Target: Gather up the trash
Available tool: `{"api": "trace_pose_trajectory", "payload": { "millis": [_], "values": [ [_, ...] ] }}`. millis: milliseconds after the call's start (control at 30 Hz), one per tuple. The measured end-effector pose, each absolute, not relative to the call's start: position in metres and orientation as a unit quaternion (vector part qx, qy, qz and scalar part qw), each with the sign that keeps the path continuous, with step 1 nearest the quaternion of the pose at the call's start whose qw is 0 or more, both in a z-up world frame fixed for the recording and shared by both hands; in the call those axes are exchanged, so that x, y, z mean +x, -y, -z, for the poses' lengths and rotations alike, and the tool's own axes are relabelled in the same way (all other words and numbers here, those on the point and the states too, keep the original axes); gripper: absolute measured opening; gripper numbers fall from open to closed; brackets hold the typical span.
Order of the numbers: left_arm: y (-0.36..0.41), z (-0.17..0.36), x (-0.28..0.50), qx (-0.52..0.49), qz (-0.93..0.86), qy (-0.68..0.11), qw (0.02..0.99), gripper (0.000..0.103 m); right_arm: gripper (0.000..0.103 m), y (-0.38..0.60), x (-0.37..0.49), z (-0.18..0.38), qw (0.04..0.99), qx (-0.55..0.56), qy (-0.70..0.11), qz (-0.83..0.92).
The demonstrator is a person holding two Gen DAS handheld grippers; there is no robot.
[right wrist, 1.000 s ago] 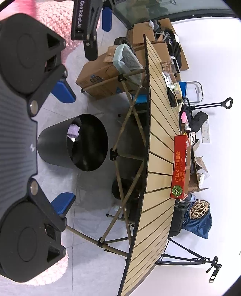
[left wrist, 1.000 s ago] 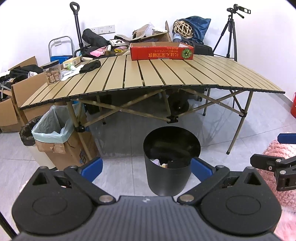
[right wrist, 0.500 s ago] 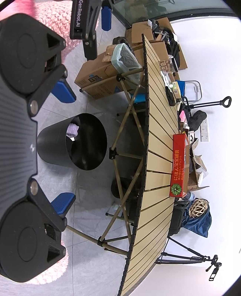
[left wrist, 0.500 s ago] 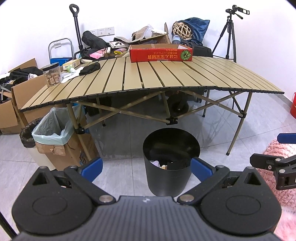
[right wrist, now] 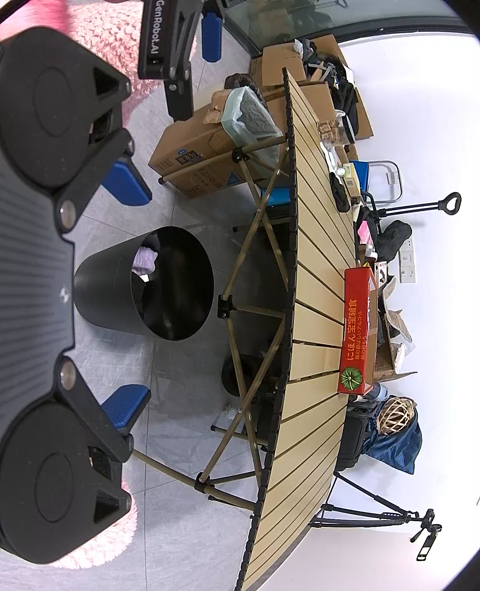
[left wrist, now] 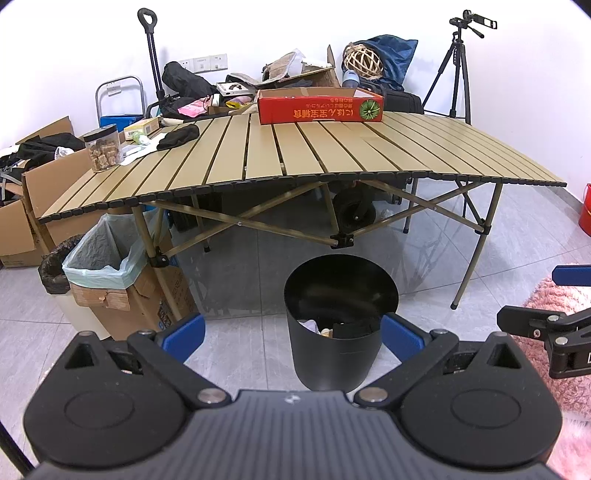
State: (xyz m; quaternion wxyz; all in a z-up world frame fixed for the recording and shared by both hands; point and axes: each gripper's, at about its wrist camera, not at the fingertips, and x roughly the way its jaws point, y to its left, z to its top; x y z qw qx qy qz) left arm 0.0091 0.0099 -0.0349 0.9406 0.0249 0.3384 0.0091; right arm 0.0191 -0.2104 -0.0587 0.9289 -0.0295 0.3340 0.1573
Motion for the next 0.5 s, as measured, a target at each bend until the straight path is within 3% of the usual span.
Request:
{"api": "trace_pose_trajectory", "payload": {
  "millis": [500],
  "values": [
    [-0.0055, 0.0348, 0.0097, 0.024, -0.004, -0.336, 0.942, 0.103, 0.103, 0.2096, 0.0185, 0.0604, 0.928, -0.03, -0.336, -0.158]
  ]
}}
